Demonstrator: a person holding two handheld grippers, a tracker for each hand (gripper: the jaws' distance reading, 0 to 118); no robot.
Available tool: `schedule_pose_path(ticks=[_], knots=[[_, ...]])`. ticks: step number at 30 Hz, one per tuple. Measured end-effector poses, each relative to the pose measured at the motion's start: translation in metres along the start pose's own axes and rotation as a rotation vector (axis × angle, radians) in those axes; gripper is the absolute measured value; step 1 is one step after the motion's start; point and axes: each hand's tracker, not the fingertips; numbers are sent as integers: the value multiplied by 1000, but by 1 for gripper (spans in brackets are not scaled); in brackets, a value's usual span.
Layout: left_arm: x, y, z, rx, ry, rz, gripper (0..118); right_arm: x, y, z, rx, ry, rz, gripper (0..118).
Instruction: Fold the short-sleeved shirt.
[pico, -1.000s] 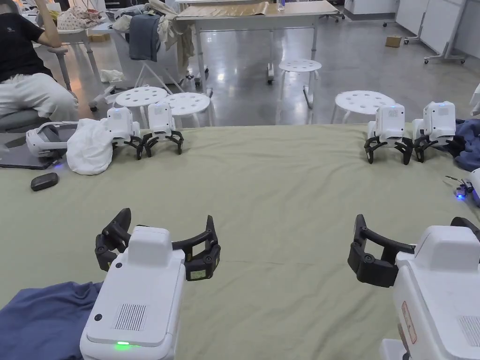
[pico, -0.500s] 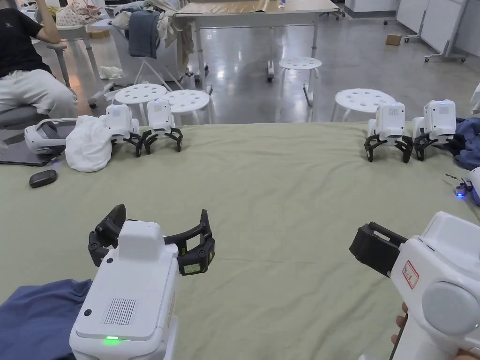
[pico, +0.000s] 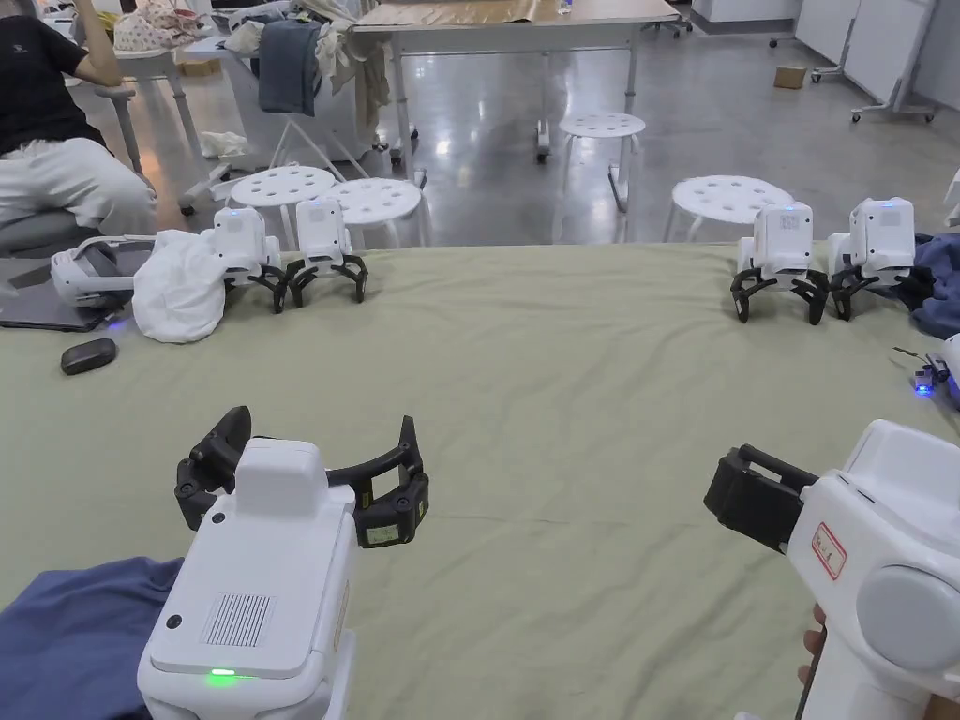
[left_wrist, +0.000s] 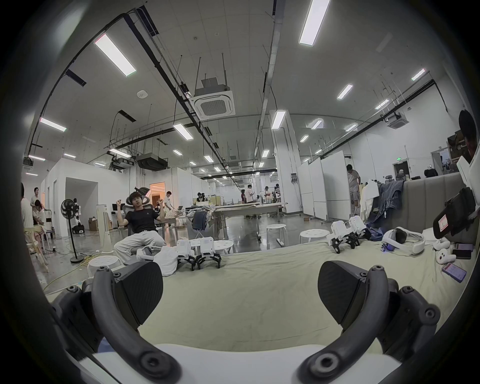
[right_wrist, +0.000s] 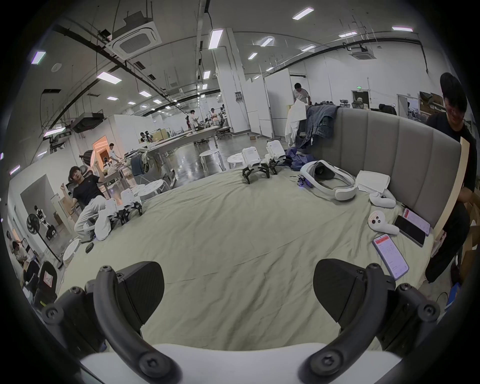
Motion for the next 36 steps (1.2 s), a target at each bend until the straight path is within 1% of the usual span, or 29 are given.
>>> schedule_pose_path(ticks=[2, 4, 9, 13, 15, 17, 19, 23, 28, 36], knots=[[0, 0, 0, 1, 1, 2, 118, 0, -1, 1, 10, -5, 9, 116], [0, 0, 0, -1, 1, 5, 118, 0, -4, 2, 59, -4, 47, 116], [-2, -1, 1, -4, 0, 14, 118, 0, -9, 4, 204, 47, 139, 116], [-2, -2, 1, -6, 3, 10, 118, 4, -14, 1, 318, 99, 163, 116], [-1, -2, 2, -4, 3, 7, 118, 5, -18, 1, 392, 99, 163, 116], [-1, -2, 2, -3, 2, 4, 118, 5, -21, 0, 440, 86, 201, 117], [-1, -2, 2, -6, 1, 5, 118, 5, -24, -2, 473, 73, 217, 118], [-1, -2, 3, -5, 2, 7, 118, 10, -33, -7, 564, 94, 221, 118], [-2, -2, 3, -6, 3, 3, 118, 12, -35, -7, 571, 100, 240, 118], [-2, -2, 2, -6, 8, 0, 118, 13, -38, -7, 560, 113, 247, 118]])
